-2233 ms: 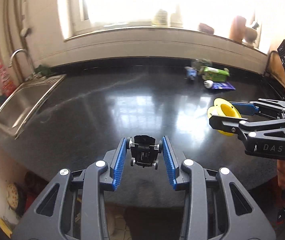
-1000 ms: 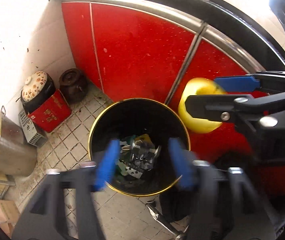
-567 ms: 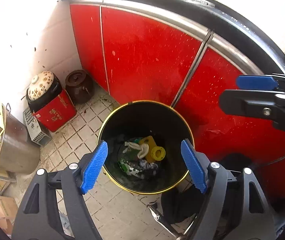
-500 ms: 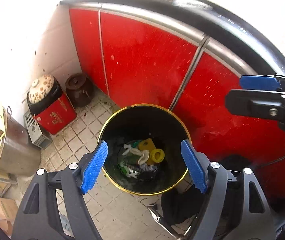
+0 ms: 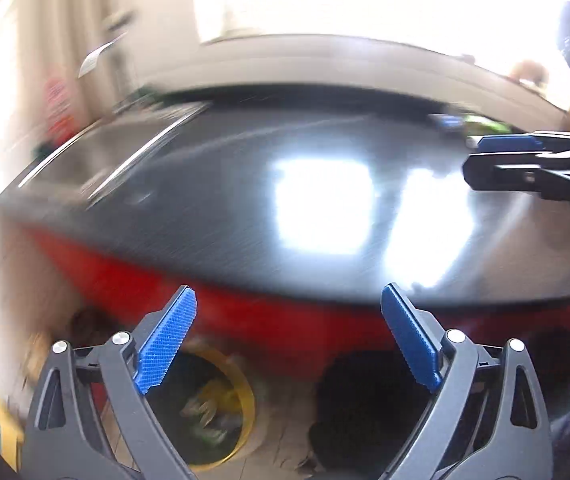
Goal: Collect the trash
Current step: 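Swing both tools back up to the remaining countertop trash, then grasp the blue crumpled foil with the left tool while the right tool grasps the green carton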
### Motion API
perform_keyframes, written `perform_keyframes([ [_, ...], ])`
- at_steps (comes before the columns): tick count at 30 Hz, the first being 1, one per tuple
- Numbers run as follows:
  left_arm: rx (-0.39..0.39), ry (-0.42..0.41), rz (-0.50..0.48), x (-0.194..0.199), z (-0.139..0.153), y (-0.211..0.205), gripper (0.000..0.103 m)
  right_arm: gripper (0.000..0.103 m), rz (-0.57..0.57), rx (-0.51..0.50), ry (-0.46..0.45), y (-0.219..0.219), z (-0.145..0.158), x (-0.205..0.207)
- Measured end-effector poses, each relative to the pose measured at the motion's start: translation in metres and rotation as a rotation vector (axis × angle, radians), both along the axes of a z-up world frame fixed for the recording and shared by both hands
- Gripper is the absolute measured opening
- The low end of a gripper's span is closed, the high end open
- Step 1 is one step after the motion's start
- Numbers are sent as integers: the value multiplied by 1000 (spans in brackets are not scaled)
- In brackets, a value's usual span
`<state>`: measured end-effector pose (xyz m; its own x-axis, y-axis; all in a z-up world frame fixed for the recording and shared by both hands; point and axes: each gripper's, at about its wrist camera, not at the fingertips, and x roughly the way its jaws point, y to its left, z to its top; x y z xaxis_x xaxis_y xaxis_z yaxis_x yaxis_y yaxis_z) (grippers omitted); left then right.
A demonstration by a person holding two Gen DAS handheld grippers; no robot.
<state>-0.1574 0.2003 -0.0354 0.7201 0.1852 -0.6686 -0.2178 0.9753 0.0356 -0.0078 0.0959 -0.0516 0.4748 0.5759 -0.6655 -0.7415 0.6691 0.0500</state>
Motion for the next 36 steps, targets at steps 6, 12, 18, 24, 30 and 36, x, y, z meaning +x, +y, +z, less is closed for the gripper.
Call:
perform_keyframes([
  [6, -14, -21, -278, 76, 16, -103, 91, 84, -288, 41, -17, -145, 7, 31],
  [12, -12, 1, -430, 126, 19, -182, 91, 84, -468, 67, -19, -262, 2, 35],
  [18, -13, 35, -466, 156, 15, -209, 91, 84, -506, 59, -10, -308, -5, 40],
  [24, -4, 79, -440, 205, 12, -201, 91, 84, -458, 44, 12, -309, -7, 80],
  [30, 24, 134, -403, 286, 0, -182, 91, 84, -373, -33, 3, -292, -7, 154],
  [36, 49, 156, -420, 378, -11, -171, 91, 84, -309, -109, -8, -263, -12, 246],
])
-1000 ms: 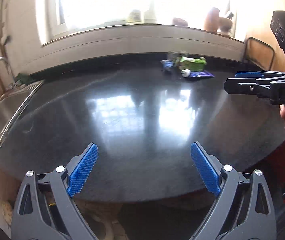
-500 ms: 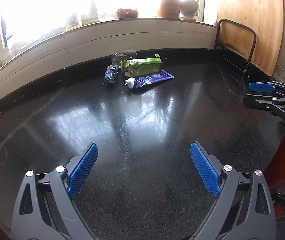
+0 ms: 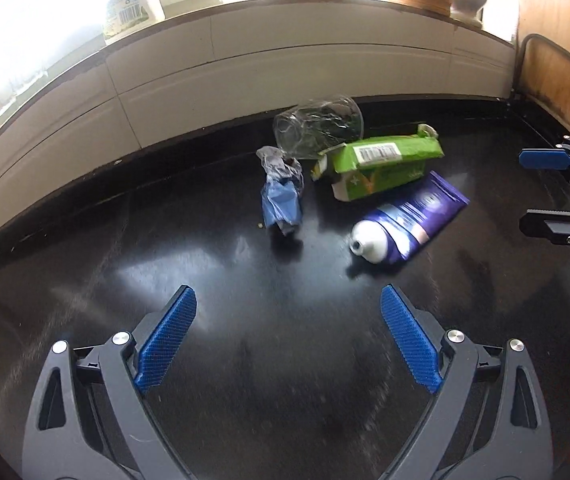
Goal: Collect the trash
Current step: 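Grasp the blue crumpled foil with the left tool while the right tool grasps the green carton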
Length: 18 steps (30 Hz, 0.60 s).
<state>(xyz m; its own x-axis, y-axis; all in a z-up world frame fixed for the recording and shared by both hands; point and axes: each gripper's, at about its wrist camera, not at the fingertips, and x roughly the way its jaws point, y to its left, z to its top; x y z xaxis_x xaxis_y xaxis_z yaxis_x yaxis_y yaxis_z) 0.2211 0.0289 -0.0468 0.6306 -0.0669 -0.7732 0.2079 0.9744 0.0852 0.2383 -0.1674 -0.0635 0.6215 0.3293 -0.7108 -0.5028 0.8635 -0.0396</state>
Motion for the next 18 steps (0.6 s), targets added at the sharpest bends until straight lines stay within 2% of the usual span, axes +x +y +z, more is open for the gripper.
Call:
perform_keyframes([
  [4, -21, 46, -25, 53, -12, 5, 91, 84, 42, -44, 32, 20, -14, 62],
  [9, -17, 64, -52, 97, -27, 5, 90, 83, 119, -110, 59, 47, -31, 107],
  [11, -34, 77, -51, 110, -32, 7, 80, 78, 144, -122, 59, 53, -33, 114],
  [12, -42, 83, -53, 115, -34, 7, 77, 68, 158, -128, 61, 55, -35, 117],
  [13, -52, 88, -58, 119, -36, 7, 69, 57, 165, -139, 59, 56, -37, 119],
  [15, -50, 75, -68, 119, -36, 6, 60, 46, 181, -144, 52, 56, -38, 118],
  [17, -38, 67, -93, 115, -34, 2, 35, 42, 188, -143, 40, 55, -38, 114],
  [18, -38, 70, -97, 113, -33, 2, 30, 40, 189, -140, 30, 54, -37, 110],
])
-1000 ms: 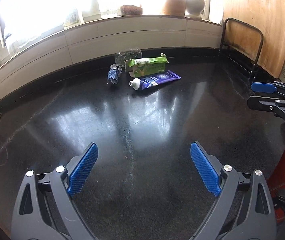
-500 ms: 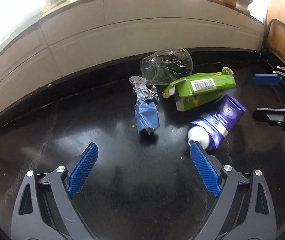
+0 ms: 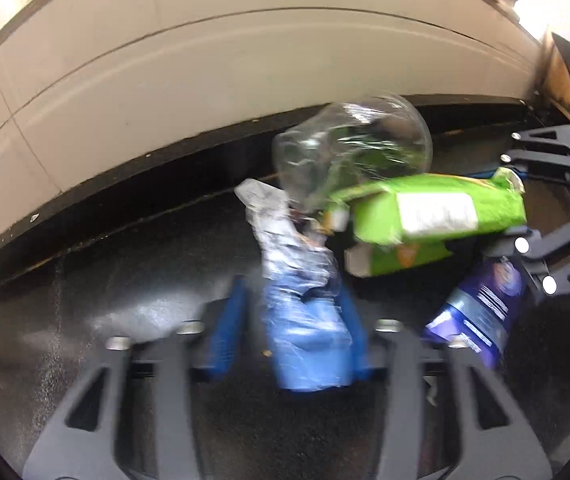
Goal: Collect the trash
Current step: 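Grasp the blue crumpled foil with the left tool while the right tool grasps the green carton, then carry the foil and green carton to the black bin and open both tools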
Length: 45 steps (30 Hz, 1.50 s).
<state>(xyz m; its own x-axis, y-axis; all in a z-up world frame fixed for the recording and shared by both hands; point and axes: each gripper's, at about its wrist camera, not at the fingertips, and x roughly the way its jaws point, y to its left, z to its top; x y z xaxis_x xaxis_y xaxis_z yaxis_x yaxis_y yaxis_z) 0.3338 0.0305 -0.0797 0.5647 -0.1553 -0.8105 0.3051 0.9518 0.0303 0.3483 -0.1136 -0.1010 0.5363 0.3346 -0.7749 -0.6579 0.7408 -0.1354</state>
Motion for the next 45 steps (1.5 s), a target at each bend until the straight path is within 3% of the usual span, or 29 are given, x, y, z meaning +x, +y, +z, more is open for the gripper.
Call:
perform_keyframes([
  [5, 0, -16, 36, -19, 9, 5, 25, 34, -29, 45, -31, -5, 9, -20],
  [11, -18, -62, 108, -70, 43, 16, 25, 34, -93, 121, -71, -9, 37, -69],
  [19, 36, -97, 193, -198, 72, 13, 25, 34, -199, 132, -87, -9, 51, -172],
  [27, -23, -75, 201, -304, 63, -3, 25, 34, -308, 199, -31, -43, 36, -280],
  [32, -31, -73, 209, -328, 60, -2, 25, 34, -338, 219, -6, -48, 22, -314],
  [45, -32, -112, 281, -350, 68, 30, 25, 35, -269, 221, -36, -4, 37, -323],
])
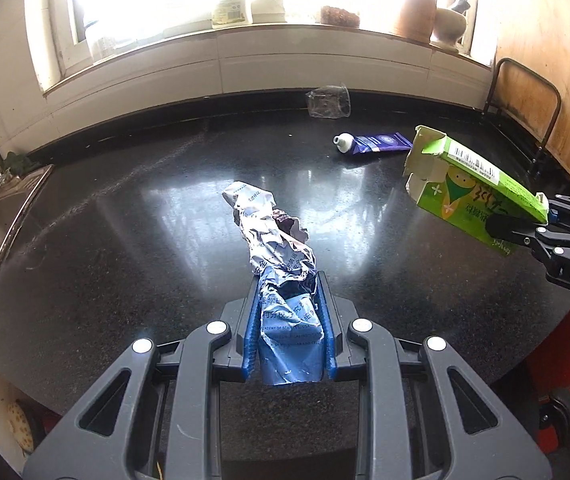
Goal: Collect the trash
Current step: 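Carry the foil and green carton to the black bin and open both tools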
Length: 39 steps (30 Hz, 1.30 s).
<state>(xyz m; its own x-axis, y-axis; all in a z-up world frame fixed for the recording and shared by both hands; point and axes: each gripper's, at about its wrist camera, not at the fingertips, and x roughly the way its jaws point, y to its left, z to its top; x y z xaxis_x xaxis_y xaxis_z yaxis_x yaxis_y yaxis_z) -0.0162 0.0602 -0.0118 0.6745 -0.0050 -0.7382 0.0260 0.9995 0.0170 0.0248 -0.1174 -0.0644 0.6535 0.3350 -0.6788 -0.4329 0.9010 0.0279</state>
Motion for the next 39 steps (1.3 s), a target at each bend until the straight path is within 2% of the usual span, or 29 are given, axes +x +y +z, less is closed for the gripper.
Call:
perform_keyframes([
  [5, 8, -31, 98, -30, 11, 44, 25, 35, 132, 6, -11, 68, 7, -5],
  [12, 13, -45, 352, -115, 15, 136, 25, 35, 416, 36, -6, 200, 13, -33],
  [18, 5, -13, 569, -196, 4, 207, 25, 35, 649, 43, 34, 308, 9, -79],
  [23, -60, 29, 688, -246, -25, 253, 25, 35, 790, 9, 111, 381, -15, -118],
  [28, -124, 78, 744, -267, -69, 277, 25, 35, 840, -77, 148, 426, -53, -141],
  [32, -184, 111, 758, -274, -103, 288, 25, 35, 854, -136, 181, 446, -82, -147],
  [39, -235, 156, 757, -274, -145, 300, 25, 35, 847, -215, 220, 477, -119, -146],
])
